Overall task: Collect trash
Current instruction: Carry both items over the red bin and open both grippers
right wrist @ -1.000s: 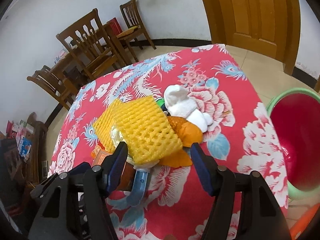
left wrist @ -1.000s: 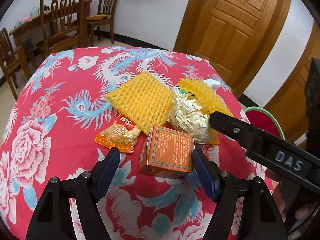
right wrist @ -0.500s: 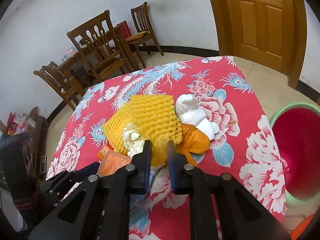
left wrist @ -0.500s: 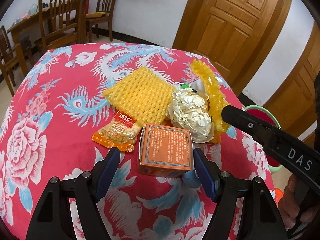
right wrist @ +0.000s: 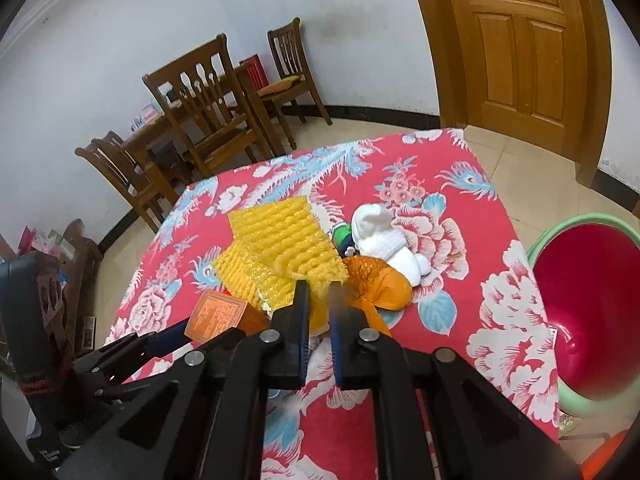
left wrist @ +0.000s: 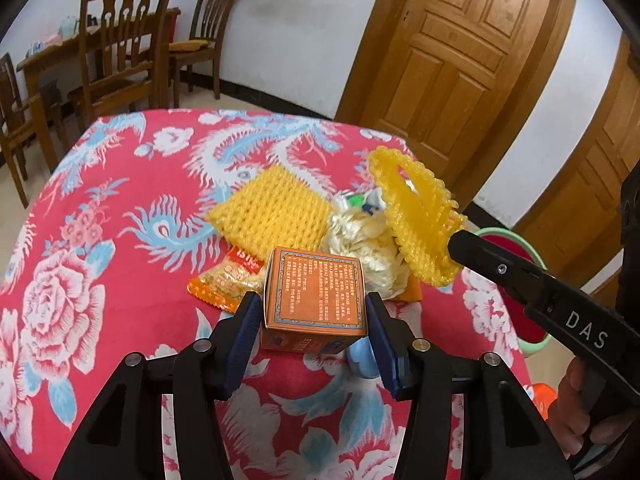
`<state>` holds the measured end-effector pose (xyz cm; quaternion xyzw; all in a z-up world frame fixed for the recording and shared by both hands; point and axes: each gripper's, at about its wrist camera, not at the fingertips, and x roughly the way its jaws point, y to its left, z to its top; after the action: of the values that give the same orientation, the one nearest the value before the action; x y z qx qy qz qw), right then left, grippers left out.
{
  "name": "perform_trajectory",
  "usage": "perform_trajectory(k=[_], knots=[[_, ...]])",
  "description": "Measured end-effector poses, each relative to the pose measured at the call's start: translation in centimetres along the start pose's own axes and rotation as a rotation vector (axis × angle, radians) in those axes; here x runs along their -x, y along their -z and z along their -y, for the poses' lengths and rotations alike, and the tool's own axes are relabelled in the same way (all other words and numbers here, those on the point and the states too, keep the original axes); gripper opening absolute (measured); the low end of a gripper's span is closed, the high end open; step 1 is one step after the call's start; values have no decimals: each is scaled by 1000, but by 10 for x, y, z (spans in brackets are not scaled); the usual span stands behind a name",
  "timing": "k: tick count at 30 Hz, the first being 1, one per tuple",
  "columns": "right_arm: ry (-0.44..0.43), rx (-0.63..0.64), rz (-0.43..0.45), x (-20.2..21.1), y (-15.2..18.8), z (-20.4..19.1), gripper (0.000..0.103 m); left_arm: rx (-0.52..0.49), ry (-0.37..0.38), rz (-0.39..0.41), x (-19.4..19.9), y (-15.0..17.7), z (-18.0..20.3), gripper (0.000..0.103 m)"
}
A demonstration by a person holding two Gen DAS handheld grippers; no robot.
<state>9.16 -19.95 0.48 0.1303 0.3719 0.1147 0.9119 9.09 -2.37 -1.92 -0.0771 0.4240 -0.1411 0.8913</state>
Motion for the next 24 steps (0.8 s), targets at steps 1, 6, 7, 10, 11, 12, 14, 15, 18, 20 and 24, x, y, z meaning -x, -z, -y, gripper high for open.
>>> perform_trajectory(k=[1,6,7,10,11,12,14,15,18,20,24], knots=[[-3,-3,11,4,-1,0,11,0,0,8,3,-1,1,54],[-5,-15,59,25,-5,6,11,-23,5,31,15,-5,11,54],[-4,-20,71,30,-5,8,11,-29,7,35,16,-6,14,54],[7,-33,94,42,-6,14,11,-40,16,40,18,-9,21,54],[14,-40,101,47,-6,18,11,-45,21,41,19,-10,24,54],[19,-45,105,50,-6,21,11,-52,26,43,19,-11,28,54],[31,-57,114,57,-5,29,11,-64,36,46,20,-12,36,54],[38,-66,118,60,-5,33,11,-71,41,48,20,-13,40,54],[58,-90,132,70,-2,45,11,-90,57,54,22,-16,53,54],[76,-108,141,78,0,54,11,-109,72,60,22,-19,65,54],[115,-142,154,91,4,73,11,-143,100,67,21,-23,86,54]])
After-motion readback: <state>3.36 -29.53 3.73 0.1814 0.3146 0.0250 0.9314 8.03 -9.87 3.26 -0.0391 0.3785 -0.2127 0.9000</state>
